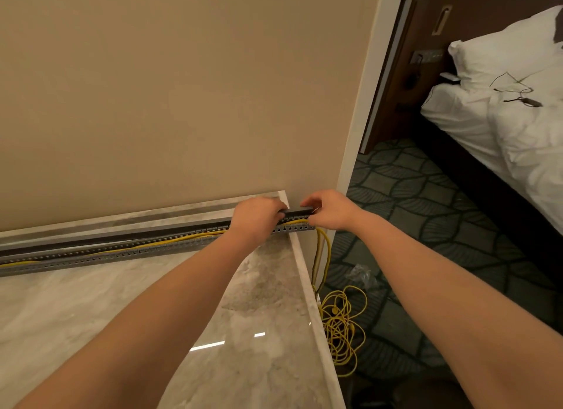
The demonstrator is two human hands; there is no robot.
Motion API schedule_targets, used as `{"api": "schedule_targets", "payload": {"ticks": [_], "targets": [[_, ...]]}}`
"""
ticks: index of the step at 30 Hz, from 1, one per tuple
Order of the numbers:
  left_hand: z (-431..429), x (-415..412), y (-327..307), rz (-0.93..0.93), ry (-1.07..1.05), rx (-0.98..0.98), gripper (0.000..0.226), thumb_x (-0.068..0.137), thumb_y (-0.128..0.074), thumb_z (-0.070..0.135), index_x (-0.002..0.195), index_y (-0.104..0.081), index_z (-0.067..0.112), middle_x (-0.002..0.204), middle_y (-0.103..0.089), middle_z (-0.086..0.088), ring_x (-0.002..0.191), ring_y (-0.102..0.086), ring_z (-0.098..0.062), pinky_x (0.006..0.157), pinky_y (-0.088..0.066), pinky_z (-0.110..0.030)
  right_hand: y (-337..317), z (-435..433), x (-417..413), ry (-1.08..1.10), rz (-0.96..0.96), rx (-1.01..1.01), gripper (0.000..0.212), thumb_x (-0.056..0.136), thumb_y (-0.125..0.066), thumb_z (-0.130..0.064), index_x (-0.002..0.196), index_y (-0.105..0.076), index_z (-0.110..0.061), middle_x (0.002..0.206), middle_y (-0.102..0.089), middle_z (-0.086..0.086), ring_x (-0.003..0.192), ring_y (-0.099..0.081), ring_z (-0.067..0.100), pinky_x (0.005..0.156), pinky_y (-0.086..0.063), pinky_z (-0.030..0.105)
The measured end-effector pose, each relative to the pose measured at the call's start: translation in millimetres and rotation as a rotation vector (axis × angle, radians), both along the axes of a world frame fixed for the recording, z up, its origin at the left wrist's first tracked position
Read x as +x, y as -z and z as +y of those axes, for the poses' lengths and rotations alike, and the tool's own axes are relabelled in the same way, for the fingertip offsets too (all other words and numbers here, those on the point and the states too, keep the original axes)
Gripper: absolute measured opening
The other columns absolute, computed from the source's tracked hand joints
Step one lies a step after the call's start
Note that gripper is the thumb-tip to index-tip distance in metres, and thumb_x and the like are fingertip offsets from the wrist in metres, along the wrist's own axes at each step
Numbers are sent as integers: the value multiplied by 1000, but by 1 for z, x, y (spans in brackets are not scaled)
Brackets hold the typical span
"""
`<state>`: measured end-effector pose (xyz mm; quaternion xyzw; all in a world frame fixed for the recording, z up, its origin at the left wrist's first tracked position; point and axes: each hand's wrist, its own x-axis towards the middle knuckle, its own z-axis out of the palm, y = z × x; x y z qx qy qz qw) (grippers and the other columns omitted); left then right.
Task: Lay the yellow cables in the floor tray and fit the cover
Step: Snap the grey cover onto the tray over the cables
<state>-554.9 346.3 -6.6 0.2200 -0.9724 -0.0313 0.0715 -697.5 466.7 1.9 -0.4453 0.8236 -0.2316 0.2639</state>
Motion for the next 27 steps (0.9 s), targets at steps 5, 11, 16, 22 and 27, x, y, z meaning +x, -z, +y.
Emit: {"api": "schedule_targets", "payload": {"ticks": [5,11,16,22,27], "targets": [[5,3,1,-62,9,-17,23,97,-46,27,106,-67,28,94,-69,-2,85,-63,-25,61,-47,-33,0,7,8,-60,135,52,44,73,-72,-8,116,-61,-14,112,-67,6,95,-65,21,86,-56,37],[11,3,3,-46,24,-20,22,98,-46,25,110,-64,24,98,-67,-3,86,-63,-26,63,-48,-35,3,10,13,-30,258,19,30,75,-74,-13,103,-64,-18,103,-69,4,89,-64,21,81,-56,40],[11,5,5,-18,65,-11,25,98,-44,25,114,-63,25,103,-67,-3,90,-62,-26,64,-47,-34,4,11,14,-11,307,11,26,74,-75,-14,97,-64,-19,101,-67,2,89,-63,20,78,-57,39],[15,5,6,-17,105,-22,30,94,-52,43,119,-63,30,104,-65,1,94,-61,-22,66,-46,-32,3,12,17,24,349,8,21,75,-74,-15,90,-62,-22,96,-66,-1,85,-62,19,74,-56,39],[18,3,8,-9,82,14,23,94,-55,33,114,-66,29,101,-62,-3,92,-61,-25,65,-45,-33,4,14,20,27,401,8,14,77,-70,-13,86,-63,-21,90,-65,1,83,-61,21,68,-53,35]]}}
